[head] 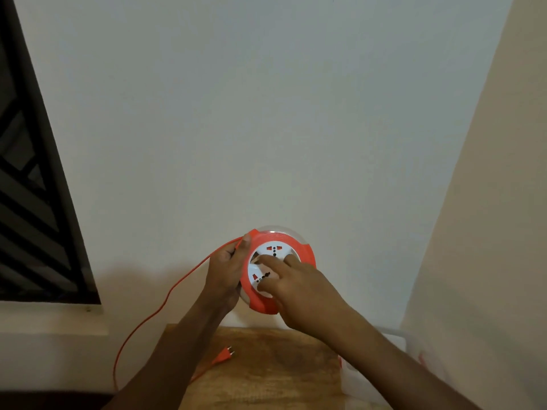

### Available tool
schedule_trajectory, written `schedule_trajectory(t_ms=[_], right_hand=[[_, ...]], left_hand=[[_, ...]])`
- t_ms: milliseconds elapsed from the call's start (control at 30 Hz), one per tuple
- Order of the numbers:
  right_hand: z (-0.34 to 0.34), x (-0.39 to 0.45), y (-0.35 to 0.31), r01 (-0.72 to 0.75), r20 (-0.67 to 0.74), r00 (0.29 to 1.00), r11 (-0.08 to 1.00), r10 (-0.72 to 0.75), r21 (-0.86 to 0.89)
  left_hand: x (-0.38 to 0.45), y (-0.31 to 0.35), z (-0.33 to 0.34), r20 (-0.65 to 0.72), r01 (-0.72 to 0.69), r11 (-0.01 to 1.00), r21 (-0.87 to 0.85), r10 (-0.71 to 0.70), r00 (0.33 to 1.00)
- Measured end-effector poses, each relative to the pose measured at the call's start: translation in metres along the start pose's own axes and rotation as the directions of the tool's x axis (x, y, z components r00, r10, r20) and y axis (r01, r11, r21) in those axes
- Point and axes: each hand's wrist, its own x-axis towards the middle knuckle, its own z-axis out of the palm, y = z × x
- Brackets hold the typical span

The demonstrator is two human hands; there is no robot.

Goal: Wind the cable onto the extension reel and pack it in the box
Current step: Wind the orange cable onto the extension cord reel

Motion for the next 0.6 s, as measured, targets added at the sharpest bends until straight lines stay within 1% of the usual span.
schedule_trajectory(t_ms=[67, 167, 300, 500, 600], right_hand=[[0.000, 0.003, 0.001, 0.024, 0.064, 0.998, 0.997, -0.020, -0.068], [-0.003, 0.004, 0.002, 0.056, 0.136, 0.990, 0.993, -0.042, -0.102], [-0.009, 0.005, 0.001, 0.069, 0.230, 0.973, 0.986, -0.033, -0.154], [-0.002, -0.002, 0.000, 0.088, 0.259, 0.966, 0.962, -0.019, -0.257], [0.005, -0.006, 0.000, 0.051, 0.260, 0.966, 0.966, 0.016, -0.252]], left_hand=[[-0.001, 0.000, 0.003, 0.018, -0.020, 0.999, 0.026, 0.020, 1.000], [-0.002, -0.001, 0.004, 0.057, -0.042, 0.997, 0.069, 0.038, 0.998], [-0.004, -0.003, 0.001, 0.074, -0.033, 0.994, 0.108, 0.025, 0.997], [-0.002, 0.002, 0.000, 0.078, -0.025, 0.993, 0.119, 0.015, 0.997], [0.001, 0.006, 0.001, 0.073, -0.016, 0.994, 0.111, 0.008, 0.997]])
